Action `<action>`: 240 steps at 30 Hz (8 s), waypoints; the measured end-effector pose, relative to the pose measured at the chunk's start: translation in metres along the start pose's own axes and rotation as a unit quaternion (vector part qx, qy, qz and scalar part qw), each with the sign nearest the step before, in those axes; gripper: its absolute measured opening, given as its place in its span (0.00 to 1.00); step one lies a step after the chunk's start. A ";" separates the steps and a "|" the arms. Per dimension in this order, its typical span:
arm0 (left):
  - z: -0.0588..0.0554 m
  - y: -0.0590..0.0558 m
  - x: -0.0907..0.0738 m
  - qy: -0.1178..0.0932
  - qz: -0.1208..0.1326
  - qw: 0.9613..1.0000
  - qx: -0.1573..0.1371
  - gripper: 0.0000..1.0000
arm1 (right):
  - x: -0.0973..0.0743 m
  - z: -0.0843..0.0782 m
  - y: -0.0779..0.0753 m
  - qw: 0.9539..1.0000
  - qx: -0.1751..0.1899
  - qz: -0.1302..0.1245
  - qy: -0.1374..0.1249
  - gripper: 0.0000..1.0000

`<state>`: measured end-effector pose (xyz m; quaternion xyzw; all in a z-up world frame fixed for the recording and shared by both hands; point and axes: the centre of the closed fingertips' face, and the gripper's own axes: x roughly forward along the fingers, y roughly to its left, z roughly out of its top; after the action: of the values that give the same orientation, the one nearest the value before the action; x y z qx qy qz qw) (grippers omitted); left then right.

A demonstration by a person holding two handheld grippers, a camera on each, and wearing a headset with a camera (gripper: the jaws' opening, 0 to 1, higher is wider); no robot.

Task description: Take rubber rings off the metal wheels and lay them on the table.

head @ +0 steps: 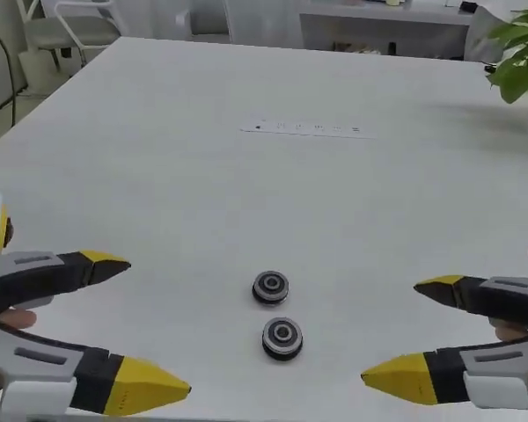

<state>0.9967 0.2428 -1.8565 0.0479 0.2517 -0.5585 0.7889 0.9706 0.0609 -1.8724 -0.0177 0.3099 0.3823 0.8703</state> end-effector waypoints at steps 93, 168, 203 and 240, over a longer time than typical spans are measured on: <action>-0.004 -0.005 0.130 0.017 -0.069 0.988 0.138 0.29 | 0.102 -0.015 0.004 0.986 -0.088 0.120 0.081 0.37; -0.027 -0.007 0.140 0.033 -0.079 0.981 0.172 0.08 | 0.111 -0.039 -0.002 0.984 -0.011 0.081 0.158 0.00; -0.026 -0.004 0.140 0.028 -0.072 0.982 0.170 0.08 | 0.108 -0.021 -0.006 0.982 0.128 0.081 0.109 0.00; -0.027 -0.004 0.140 0.016 -0.075 0.982 0.170 0.08 | 0.107 -0.017 0.001 0.981 0.128 0.092 0.112 0.00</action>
<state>1.0190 0.1307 -1.9419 0.1715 0.1683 -0.6497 0.7212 1.0164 0.1271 -1.9450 0.0798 0.4519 0.4131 0.7866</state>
